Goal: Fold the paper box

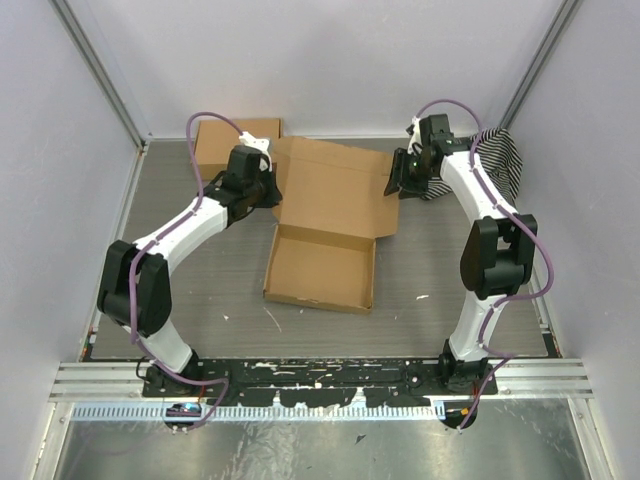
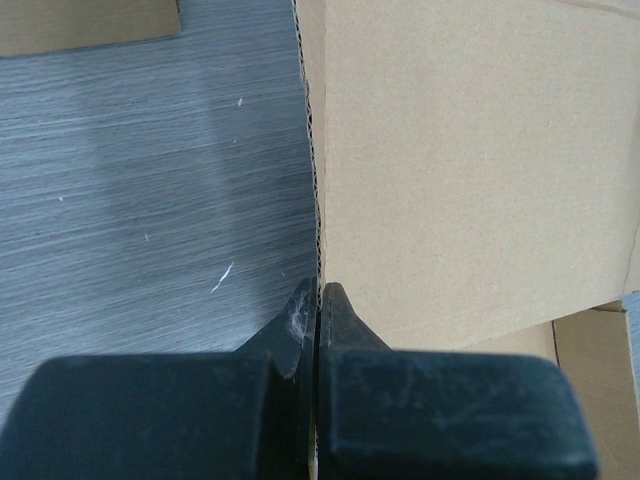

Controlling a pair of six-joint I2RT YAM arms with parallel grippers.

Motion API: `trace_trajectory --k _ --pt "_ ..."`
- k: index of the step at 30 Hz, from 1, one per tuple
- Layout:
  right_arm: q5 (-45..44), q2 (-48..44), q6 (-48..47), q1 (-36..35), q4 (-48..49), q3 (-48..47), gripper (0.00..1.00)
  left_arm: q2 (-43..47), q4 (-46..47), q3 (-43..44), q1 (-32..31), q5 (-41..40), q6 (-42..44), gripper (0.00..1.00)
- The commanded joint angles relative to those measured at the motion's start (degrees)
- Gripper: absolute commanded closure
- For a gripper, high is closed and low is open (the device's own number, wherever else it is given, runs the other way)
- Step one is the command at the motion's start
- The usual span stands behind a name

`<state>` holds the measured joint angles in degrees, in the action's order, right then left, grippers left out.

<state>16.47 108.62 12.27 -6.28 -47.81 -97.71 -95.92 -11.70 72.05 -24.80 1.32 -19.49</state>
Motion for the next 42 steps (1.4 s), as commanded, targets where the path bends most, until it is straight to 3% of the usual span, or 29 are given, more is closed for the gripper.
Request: trace_trajectory --k 1,5,17,25,29,34,36,40,42 --pt "-2.22 0.84 -1.45 1.43 1.07 -4.57 0.50 3.20 6.83 -0.75 0.10 1.28 0.33 1.00" --pt "-3.49 2.06 -2.95 3.38 0.69 -6.35 0.48 3.93 6.64 -0.71 0.10 0.29 0.66 1.00" --pt "14.53 7.17 -4.94 5.41 3.71 -9.15 0.51 3.72 5.74 1.32 0.18 2.29 1.10 1.00" --pt "17.45 11.51 -3.95 5.41 5.23 -12.48 0.53 3.73 5.64 1.72 0.14 3.41 1.11 1.00" --pt "16.75 11.53 -3.38 5.28 5.28 -12.28 0.66 3.72 5.45 2.01 0.10 3.51 1.01 1.00" --pt "9.64 9.56 -3.19 3.74 4.19 -11.23 0.96 3.48 3.29 3.35 0.09 2.49 1.42 0.98" --pt "5.63 8.20 -3.42 2.60 4.17 -10.51 0.99 3.53 1.66 4.21 0.10 1.45 1.76 0.84" --pt "-2.32 5.33 -5.07 -0.07 5.49 -8.70 0.99 3.71 -4.07 6.89 0.10 -1.73 3.97 0.28" --pt "-5.05 3.24 -5.70 -1.24 7.38 -6.80 0.99 3.73 -7.73 8.85 0.18 -4.96 5.51 0.19"
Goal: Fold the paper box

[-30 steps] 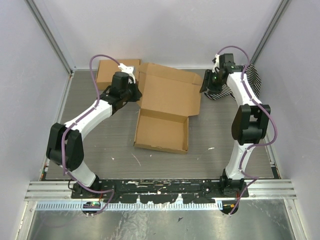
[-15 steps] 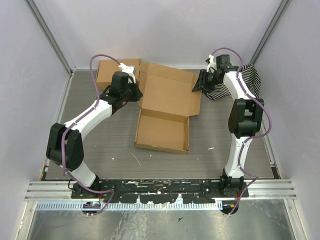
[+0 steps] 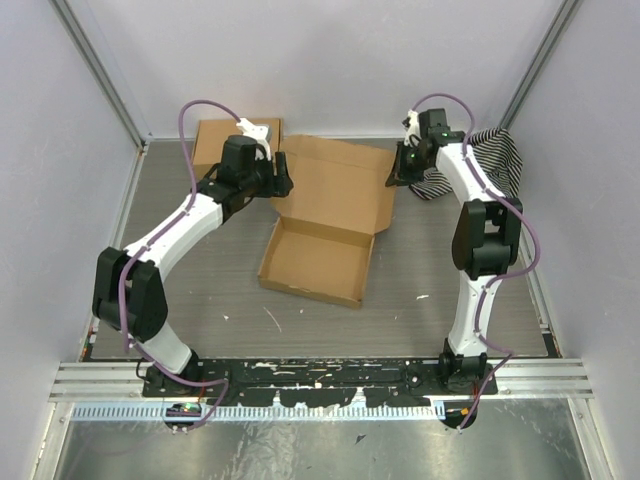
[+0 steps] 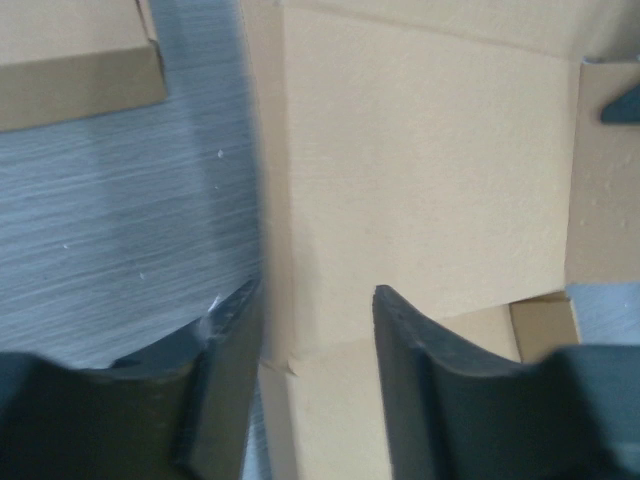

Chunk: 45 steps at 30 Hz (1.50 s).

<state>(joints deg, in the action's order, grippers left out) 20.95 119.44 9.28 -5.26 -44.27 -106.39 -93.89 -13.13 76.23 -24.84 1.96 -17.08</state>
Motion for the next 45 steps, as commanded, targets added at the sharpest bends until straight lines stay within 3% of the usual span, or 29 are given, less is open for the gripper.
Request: trace_trajectory --k 1,5,10,15,20,23,27,45 --pt "-10.76 -8.86 -3.02 -2.79 5.25 3.21 0.99 1.64 -8.35 6.28 0.30 -7.26 3.95 0.15" --pt "-14.05 -15.26 -5.65 -4.65 11.61 9.37 0.99 1.04 -15.34 11.80 1.61 -11.99 5.64 0.13" --pt "-12.82 -24.17 -9.22 -5.03 25.02 20.55 0.99 -1.21 -21.96 20.38 4.21 -8.87 5.61 0.15" --pt "-13.04 -26.71 -9.88 -5.07 28.41 22.42 0.99 -5.96 -29.81 29.28 4.88 -1.28 7.11 0.25" --pt "-13.72 -28.12 -9.09 -5.16 29.11 24.01 0.99 -6.34 -36.49 30.41 4.89 7.92 4.45 0.38" --pt "-14.36 -29.70 -8.76 -5.15 30.91 26.33 0.99 -3.88 -34.91 25.09 4.66 10.76 2.06 0.38" --pt "-14.08 -31.93 -8.62 -5.20 32.95 29.22 0.99 -1.58 -30.50 19.42 4.38 8.38 0.74 0.34" --pt "-9.22 -36.97 -9.18 -5.18 35.02 34.22 0.99 -9.55 -26.20 23.37 3.65 2.94 4.51 0.33"
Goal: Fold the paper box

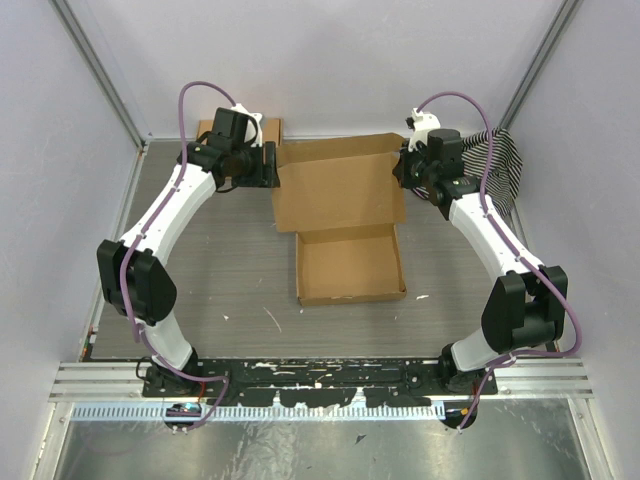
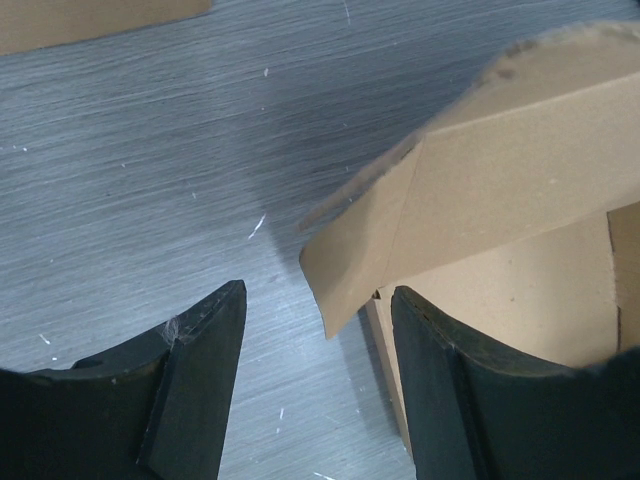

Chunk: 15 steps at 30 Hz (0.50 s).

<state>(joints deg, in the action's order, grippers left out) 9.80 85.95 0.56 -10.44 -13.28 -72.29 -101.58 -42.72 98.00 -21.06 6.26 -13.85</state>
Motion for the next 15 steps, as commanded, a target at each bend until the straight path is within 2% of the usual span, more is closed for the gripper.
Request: trace_trajectory --k 1,7,12,15 --pt "2.10 -3.51 -0.53 -0.02 4.05 0.13 0.99 -1.93 4.22 1.27 -0.12 -1.54 1.35 0.34" --pt "3.35 -2.76 -0.32 -0.01 3.58 -0.27 0.99 -1.53 10.72 -1.98 -0.21 0.60 -0.07 0.36" --pt "3.42 -1.89 -0.04 -0.02 1.73 -1.62 0.99 -0.73 12.31 -1.63 -1.73 1.61 -0.87 0.51" --pt "3.29 -1.46 0.01 -0.01 0.52 -2.82 0.99 -2.14 8.75 1.67 -3.29 1.17 0.90 0.63"
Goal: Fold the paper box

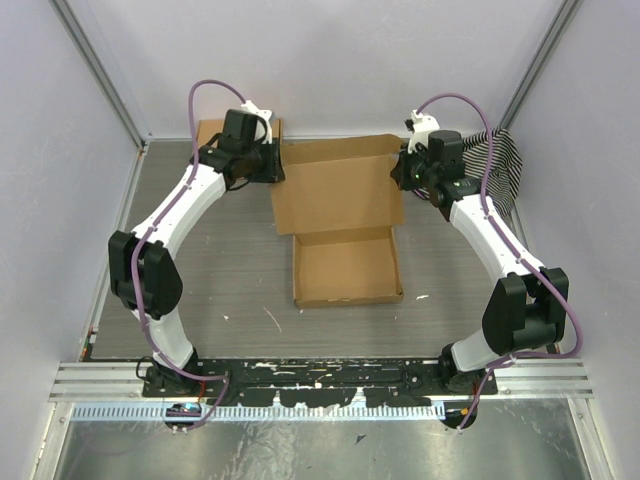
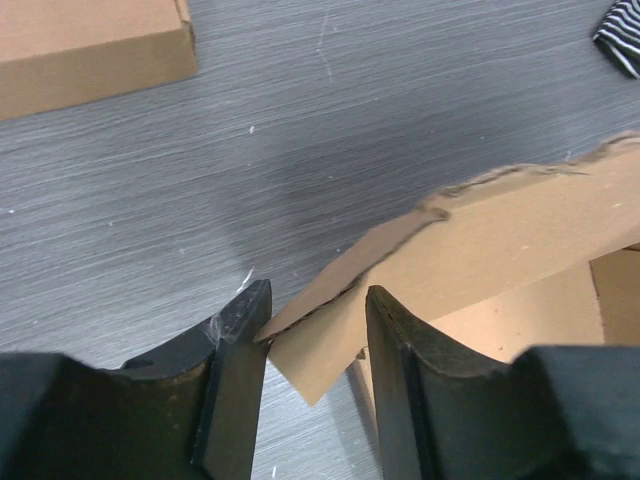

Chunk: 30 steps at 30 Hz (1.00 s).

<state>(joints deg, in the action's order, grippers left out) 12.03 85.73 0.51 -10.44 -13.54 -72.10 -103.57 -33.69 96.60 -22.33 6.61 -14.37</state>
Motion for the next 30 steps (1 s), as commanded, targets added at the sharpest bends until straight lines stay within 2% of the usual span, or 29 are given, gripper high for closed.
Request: trace_trajectory --k 1,5,8,9,15,19,22,25,27,30 --pt "0.96 -1.08 0.10 0.02 0.33 -3.46 0.99 -0.89 -1.93 4.52 -2.48 0.57 2.03 0.66" --pt "0.81 -0.67 0.43 -0.06 -0.85 -4.27 0.99 -3.09 -6.39 8.45 -3.46 0.35 3.17 0.74" --pt "0.68 -0.50 0.59 -0.15 -1.90 -4.76 0.99 -4.31 -9.83 10.94 -3.47 -0.63 3.15 0.97" --pt "0.65 -0.35 0.67 -0.17 -2.52 -5.15 0.98 -4.68 -11.05 11.68 -3.47 -0.96 3.32 1.00" --pt "-0.24 2.38 0.62 -0.12 -8.27 -8.85 0.85 -3.73 -12.07 12.11 -3.60 -3.02 4.14 1.00" --pt "-0.70 3.01 0.63 -0.11 -9.89 -9.77 0.76 -0.79 -8.63 8.52 -3.75 -4.10 5.30 1.00" --pt "-1.15 3.24 0.01 -0.16 -11.15 -10.71 0.73 2.09 -4.96 5.09 -3.78 -4.28 5.75 1.00" --pt "-1.18 3.89 -0.51 -0.12 -12.44 -11.81 0.73 4.78 -1.71 2.35 -4.03 -3.86 6.46 1.00" --pt "-1.19 4.70 -0.44 -0.12 -14.02 -13.21 0.77 6.02 0.11 0.79 -4.15 -4.68 6.64 1.00" --pt "-1.23 5.76 0.64 -0.16 -17.10 -15.46 0.92 6.57 1.25 0.61 -4.22 -5.19 6.61 1.00"
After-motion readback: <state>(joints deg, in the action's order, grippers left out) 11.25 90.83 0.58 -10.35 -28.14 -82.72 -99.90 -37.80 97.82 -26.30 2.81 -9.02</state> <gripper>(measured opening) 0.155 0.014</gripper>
